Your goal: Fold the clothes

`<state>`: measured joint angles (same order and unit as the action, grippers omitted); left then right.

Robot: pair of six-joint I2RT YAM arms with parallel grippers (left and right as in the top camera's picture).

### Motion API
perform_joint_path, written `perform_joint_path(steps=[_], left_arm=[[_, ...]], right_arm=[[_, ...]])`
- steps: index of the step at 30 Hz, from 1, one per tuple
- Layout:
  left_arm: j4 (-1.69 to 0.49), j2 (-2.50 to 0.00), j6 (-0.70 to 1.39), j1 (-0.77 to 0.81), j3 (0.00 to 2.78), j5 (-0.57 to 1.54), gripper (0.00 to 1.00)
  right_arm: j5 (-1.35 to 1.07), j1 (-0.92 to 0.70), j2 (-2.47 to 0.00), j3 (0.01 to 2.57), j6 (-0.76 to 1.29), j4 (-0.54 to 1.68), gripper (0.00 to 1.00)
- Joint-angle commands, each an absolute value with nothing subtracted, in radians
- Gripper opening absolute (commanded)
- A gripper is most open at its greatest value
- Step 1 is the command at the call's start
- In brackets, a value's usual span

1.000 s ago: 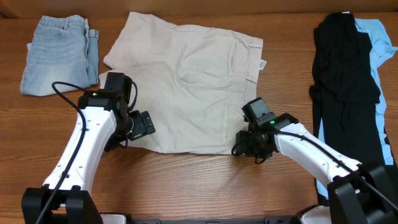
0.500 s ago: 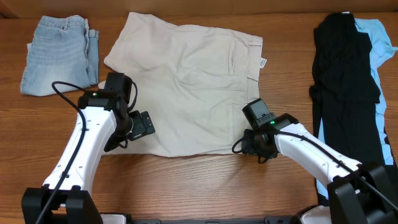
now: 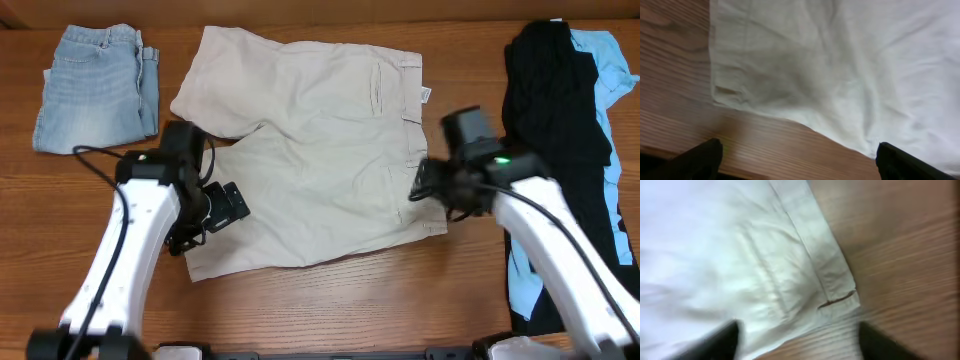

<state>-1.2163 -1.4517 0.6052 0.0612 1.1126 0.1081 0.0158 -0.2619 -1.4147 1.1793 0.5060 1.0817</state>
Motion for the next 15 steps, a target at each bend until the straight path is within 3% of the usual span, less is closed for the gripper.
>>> perform_joint_path(steps=[1,5,13,15], left_arm=[[-1.264,-1.276,0.712,0.068,1.121,0.172,1.00],[-1.370,-1.140,0.935,0.089,1.093,0.066,1.00],[-1.415,-0.944,1.440,0.091,0.807,-0.034,0.84],[-1.399,-0.937,1.517,0.091,0.739,-0.033,0.92]], right_arm=[[0.021,-0.260,-1.283,1.252,0.494,1.126,1.00],[0.021,-0.260,-1.241,1.251,0.493,1.178,1.00],[0.022,-0.260,-1.248,1.217,0.493,1.205,1.00],[0.022,-0.260,-1.248,1.198,0.493,1.195,1.00]])
